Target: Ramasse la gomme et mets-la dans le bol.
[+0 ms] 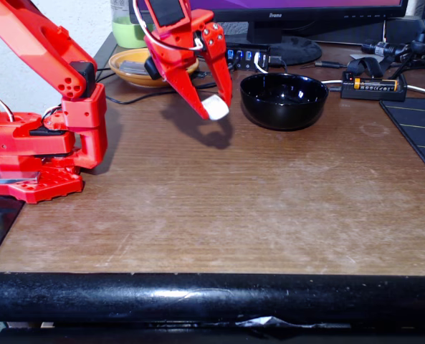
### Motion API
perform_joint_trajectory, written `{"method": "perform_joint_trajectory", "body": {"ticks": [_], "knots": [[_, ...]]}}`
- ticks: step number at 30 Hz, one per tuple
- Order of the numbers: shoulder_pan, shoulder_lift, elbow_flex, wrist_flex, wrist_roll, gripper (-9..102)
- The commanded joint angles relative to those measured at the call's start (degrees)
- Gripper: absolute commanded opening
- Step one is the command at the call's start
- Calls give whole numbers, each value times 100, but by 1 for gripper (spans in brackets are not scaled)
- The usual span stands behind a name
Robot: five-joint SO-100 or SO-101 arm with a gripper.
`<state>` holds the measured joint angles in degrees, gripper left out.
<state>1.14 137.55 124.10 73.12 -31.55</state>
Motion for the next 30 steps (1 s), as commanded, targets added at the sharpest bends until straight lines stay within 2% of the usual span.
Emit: {"method": "perform_joint_trajectory", "body": {"ticks": [1, 9, 16, 23, 30], "knots": [[-571, -211, -976, 299, 158, -6], [-1828, -606, -1714, 791, 211, -6], [-2408, -1415, -2795, 1213, 316, -6], [-2522, -2549, -4570, 1740, 598, -6], [-2760, -3278, -5370, 1881, 712, -6]]}}
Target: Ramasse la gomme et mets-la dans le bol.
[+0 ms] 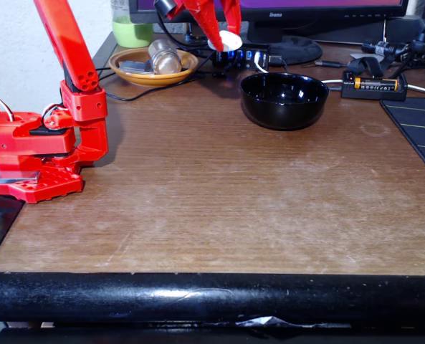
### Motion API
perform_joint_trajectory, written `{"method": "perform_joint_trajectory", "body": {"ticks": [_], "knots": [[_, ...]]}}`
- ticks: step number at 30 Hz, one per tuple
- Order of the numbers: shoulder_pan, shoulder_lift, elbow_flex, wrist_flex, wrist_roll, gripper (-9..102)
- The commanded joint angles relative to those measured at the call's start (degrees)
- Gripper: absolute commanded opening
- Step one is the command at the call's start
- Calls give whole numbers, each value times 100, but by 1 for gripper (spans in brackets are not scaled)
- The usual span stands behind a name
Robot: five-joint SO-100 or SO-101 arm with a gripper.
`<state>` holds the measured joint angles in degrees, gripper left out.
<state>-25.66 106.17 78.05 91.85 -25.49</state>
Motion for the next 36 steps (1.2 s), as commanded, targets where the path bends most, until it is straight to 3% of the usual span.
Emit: {"method": "perform_joint_trajectory", "body": {"ticks": [1, 19, 36], "knots": [[-62, -316, -958, -9, 158, -6], [-132, -3533, -5265, 1125, 519, -6], [-237, -4852, -6275, 1116, 580, -5]]}}
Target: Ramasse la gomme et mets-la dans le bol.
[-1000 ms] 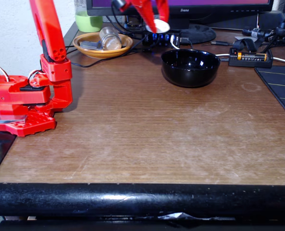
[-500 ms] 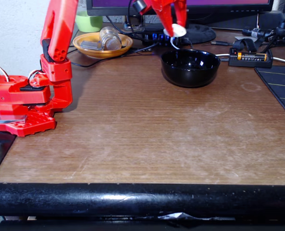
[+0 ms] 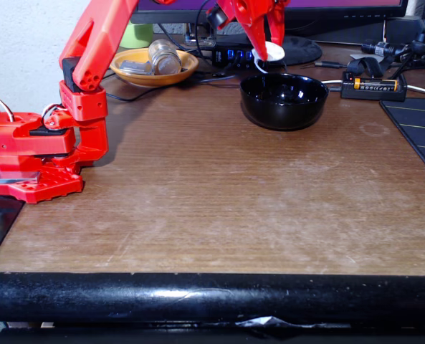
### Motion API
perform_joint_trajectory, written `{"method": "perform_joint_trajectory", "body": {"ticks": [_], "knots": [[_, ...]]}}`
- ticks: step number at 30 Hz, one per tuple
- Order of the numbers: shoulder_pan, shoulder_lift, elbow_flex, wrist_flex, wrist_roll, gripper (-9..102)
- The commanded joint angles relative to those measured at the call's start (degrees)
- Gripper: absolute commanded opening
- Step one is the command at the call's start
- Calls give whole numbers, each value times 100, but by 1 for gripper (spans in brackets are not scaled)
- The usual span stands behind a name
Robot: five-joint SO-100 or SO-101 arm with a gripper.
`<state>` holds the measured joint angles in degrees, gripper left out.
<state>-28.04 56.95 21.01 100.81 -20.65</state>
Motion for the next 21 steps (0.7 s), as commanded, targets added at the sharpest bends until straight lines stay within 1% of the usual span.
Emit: {"method": "perform_joint_trajectory", "body": {"ticks": [1, 5, 8, 17, 19, 21], "knots": [[0, 0, -642, 220, 149, -4], [9, -299, -1037, 88, 343, 0], [53, -272, -1037, -158, 404, 1], [352, -562, -976, -396, 448, 7], [404, -686, -1011, -413, 396, 10], [431, -729, -1020, -413, 369, 11]]}}
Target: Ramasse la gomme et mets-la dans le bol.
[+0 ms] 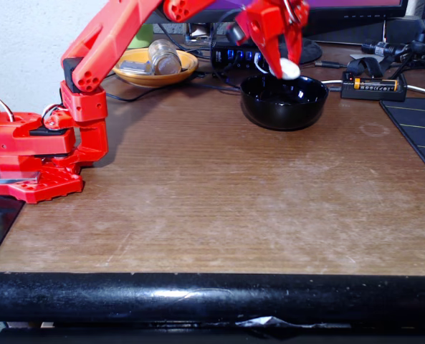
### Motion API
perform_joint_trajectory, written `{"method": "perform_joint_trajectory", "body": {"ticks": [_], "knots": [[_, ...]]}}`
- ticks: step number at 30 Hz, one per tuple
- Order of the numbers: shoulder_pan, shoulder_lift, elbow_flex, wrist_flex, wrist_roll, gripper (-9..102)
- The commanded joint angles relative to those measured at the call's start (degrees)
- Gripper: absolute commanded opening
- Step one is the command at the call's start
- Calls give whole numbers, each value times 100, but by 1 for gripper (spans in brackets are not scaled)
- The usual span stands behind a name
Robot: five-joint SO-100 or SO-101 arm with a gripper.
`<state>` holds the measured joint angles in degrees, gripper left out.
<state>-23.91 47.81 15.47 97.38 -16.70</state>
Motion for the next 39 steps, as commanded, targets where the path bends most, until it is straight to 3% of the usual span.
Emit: {"method": "perform_joint_trajectory", "body": {"ticks": [1, 7, 10, 12, 15, 22, 39], "knots": [[26, 176, -466, -70, -35, 13], [35, 202, -466, -97, -123, 8], [35, 176, -448, -53, -141, 16], [44, 176, -448, -53, -123, 16], [44, 202, -448, -44, -97, -6], [88, 176, -149, 545, 132, -6], [1872, 3560, 2479, 562, -536, -6]]}}
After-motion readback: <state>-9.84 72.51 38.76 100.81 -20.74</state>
